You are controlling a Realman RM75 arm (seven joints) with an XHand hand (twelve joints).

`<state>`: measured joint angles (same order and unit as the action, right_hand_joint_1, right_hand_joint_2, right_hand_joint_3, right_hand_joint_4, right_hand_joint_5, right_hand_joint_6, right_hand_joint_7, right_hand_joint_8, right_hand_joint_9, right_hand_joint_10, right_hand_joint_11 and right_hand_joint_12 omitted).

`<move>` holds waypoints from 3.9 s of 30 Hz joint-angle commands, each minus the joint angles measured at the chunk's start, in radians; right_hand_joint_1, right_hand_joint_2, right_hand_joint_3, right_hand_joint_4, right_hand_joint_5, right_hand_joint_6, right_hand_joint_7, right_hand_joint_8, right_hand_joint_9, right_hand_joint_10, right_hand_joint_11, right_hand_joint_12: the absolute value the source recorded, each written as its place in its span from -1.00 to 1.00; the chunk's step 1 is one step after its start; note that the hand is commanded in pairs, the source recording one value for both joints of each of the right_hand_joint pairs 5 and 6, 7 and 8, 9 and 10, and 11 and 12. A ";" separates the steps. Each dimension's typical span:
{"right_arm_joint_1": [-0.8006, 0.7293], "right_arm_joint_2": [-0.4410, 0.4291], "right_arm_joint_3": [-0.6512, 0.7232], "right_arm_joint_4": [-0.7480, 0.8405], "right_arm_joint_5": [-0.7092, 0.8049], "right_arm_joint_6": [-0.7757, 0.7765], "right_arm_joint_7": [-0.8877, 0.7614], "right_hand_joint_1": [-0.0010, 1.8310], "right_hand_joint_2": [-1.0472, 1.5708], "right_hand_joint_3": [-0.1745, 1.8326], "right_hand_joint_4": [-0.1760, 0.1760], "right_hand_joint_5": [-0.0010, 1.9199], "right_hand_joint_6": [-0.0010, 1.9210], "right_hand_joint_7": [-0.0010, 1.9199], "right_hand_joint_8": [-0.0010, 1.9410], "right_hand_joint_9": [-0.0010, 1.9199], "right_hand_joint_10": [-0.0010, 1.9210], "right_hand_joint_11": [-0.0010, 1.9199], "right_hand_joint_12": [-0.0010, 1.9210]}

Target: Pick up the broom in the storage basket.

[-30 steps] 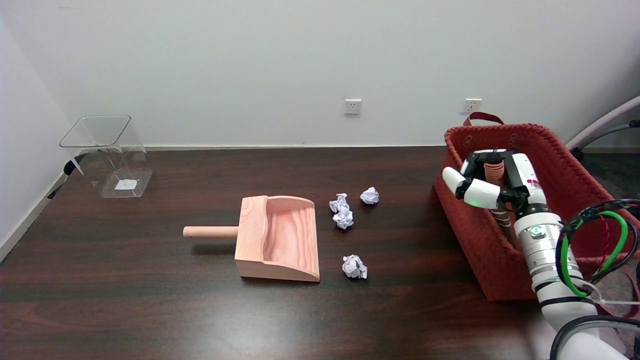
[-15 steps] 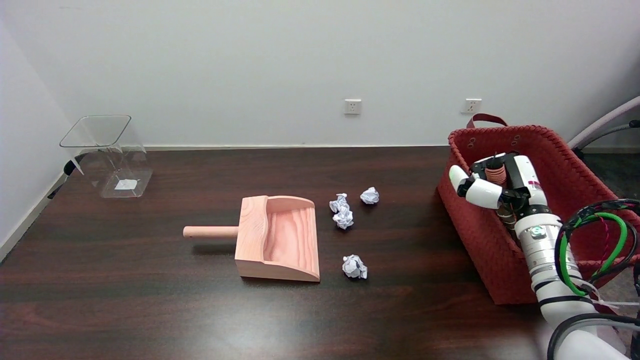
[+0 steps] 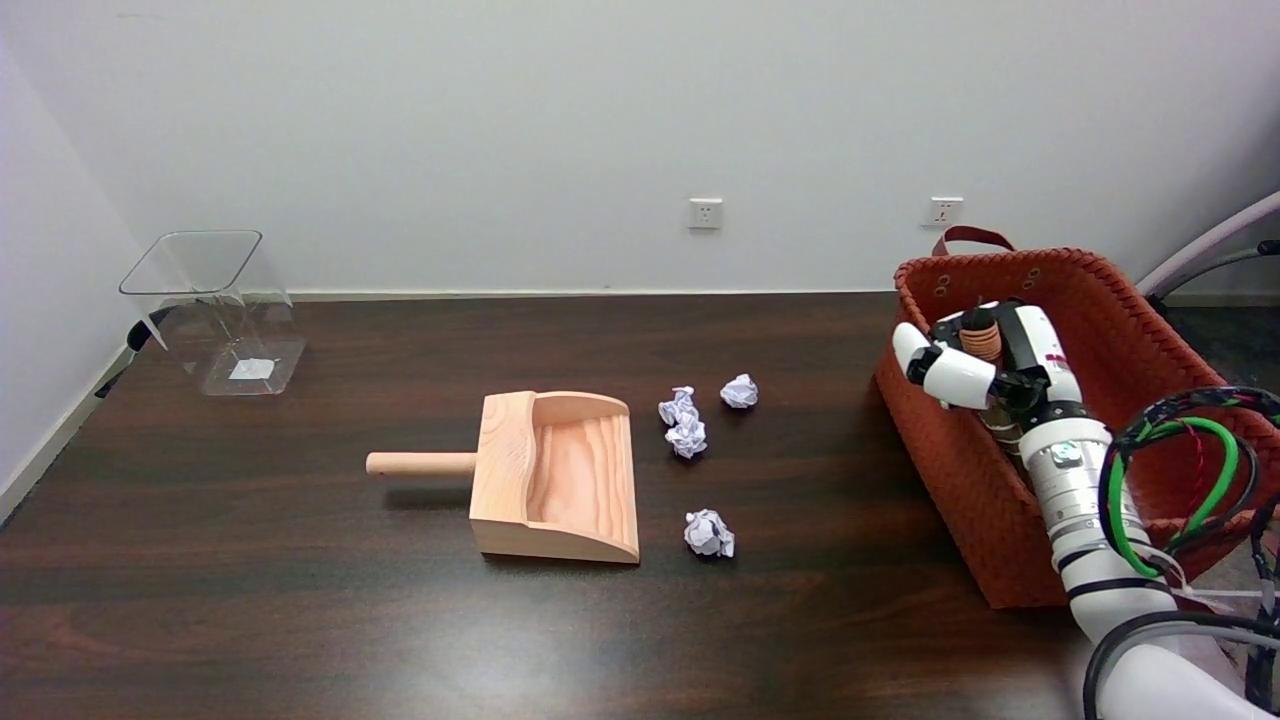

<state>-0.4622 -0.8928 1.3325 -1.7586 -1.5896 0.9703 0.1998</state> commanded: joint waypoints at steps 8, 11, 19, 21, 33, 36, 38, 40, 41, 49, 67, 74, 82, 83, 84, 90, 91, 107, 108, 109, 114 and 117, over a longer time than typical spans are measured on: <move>0.070 0.028 -0.049 0.003 0.017 0.004 0.017 0.01 -0.11 0.34 0.00 -0.07 -0.07 0.26 0.24 0.18 0.18 0.25 0.25; 0.067 0.026 -0.050 0.003 0.017 0.005 0.017 0.00 -0.23 0.38 0.00 -0.33 -0.33 0.11 0.10 -0.01 -0.01 0.04 0.04; 0.064 0.022 -0.050 0.002 0.017 0.010 0.017 -0.02 -0.26 0.28 0.00 -0.48 -0.48 -0.01 -0.02 -0.10 -0.10 -0.06 -0.06; 0.060 0.021 -0.044 -0.002 0.017 0.011 0.017 -0.02 -0.26 0.26 0.00 -0.49 -0.49 -0.02 -0.03 -0.11 -0.11 -0.07 -0.07; -0.017 0.017 0.048 -0.046 0.017 0.001 0.017 -0.03 -0.45 0.15 0.00 -0.59 -0.59 -0.16 -0.17 -0.19 -0.19 -0.26 -0.26; -0.031 0.017 0.058 -0.047 0.017 0.001 0.017 -0.04 -0.46 0.11 0.00 -0.65 -0.65 -0.16 -0.17 -0.22 -0.22 -0.33 -0.33; -0.037 0.016 0.066 -0.048 0.017 0.001 0.017 -0.04 -0.46 0.09 0.00 -0.66 -0.66 -0.16 -0.17 -0.23 -0.23 -0.34 -0.34; -0.046 0.012 0.074 -0.049 0.017 0.001 0.017 -0.04 -0.46 0.08 0.00 -0.67 -0.67 -0.16 -0.17 -0.24 -0.24 -0.34 -0.34; -0.049 0.011 0.078 -0.051 0.017 0.001 0.017 -0.04 -0.46 0.07 0.00 -0.68 -0.68 -0.17 -0.18 -0.24 -0.24 -0.34 -0.34; -0.081 0.008 0.095 -0.072 0.017 0.001 0.030 -0.04 -0.47 0.06 0.00 -0.70 -0.70 -0.18 -0.19 -0.27 -0.27 -0.38 -0.38; -0.134 -0.009 0.073 -0.109 0.017 0.000 0.104 0.08 -0.27 -0.17 0.00 -0.67 -0.67 -0.12 -0.13 -0.22 -0.22 -0.38 -0.38; -0.138 -0.009 0.070 -0.110 0.013 0.000 0.147 0.14 -0.26 -0.08 0.00 -0.68 -0.68 -0.06 -0.07 -0.19 -0.19 -0.39 -0.39; -0.136 -0.007 0.072 -0.108 0.014 -0.001 0.160 0.20 -0.16 -0.07 0.00 -0.34 -0.34 0.29 0.27 0.27 0.27 -0.22 -0.22; -0.133 -0.005 0.074 -0.108 0.015 -0.004 0.160 0.20 -0.13 -0.07 0.00 -0.23 -0.23 0.35 0.34 0.36 0.36 -0.09 -0.09; -0.130 -0.004 0.075 -0.108 0.016 -0.007 0.160 0.17 -0.10 -0.08 0.00 -0.11 -0.11 0.42 0.40 0.44 0.44 0.05 0.04; -0.108 0.009 0.076 -0.107 0.016 -0.020 0.163 0.14 0.04 -0.11 0.00 0.15 0.15 0.56 0.54 0.59 0.59 0.32 0.32; -0.105 0.011 0.077 -0.106 0.016 -0.021 0.163 0.14 0.04 -0.11 0.00 0.15 0.15 0.56 0.55 0.59 0.59 0.33 0.33; -0.088 0.021 0.077 -0.103 0.027 -0.029 0.193 0.10 0.21 0.05 0.00 0.73 0.73 0.82 0.80 0.78 0.78 0.56 0.56; -0.089 0.021 0.076 -0.102 0.027 -0.029 0.202 0.09 0.23 0.07 0.00 0.73 0.73 0.83 0.81 0.78 0.78 0.55 0.55; -0.091 0.021 0.076 -0.101 0.027 -0.029 0.209 0.09 0.23 0.08 0.00 0.72 0.72 0.83 0.81 0.78 0.78 0.55 0.55; -0.101 0.016 0.077 -0.105 0.014 -0.029 0.212 0.04 0.08 0.16 0.00 0.34 0.34 0.63 0.62 0.58 0.58 0.42 0.42; -0.105 0.013 0.072 -0.105 0.004 -0.029 0.217 0.04 -0.12 0.27 0.00 0.05 0.05 0.47 0.45 0.39 0.39 0.31 0.31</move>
<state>-0.5589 -0.8767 1.4094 -1.8630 -1.5695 0.9451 0.3822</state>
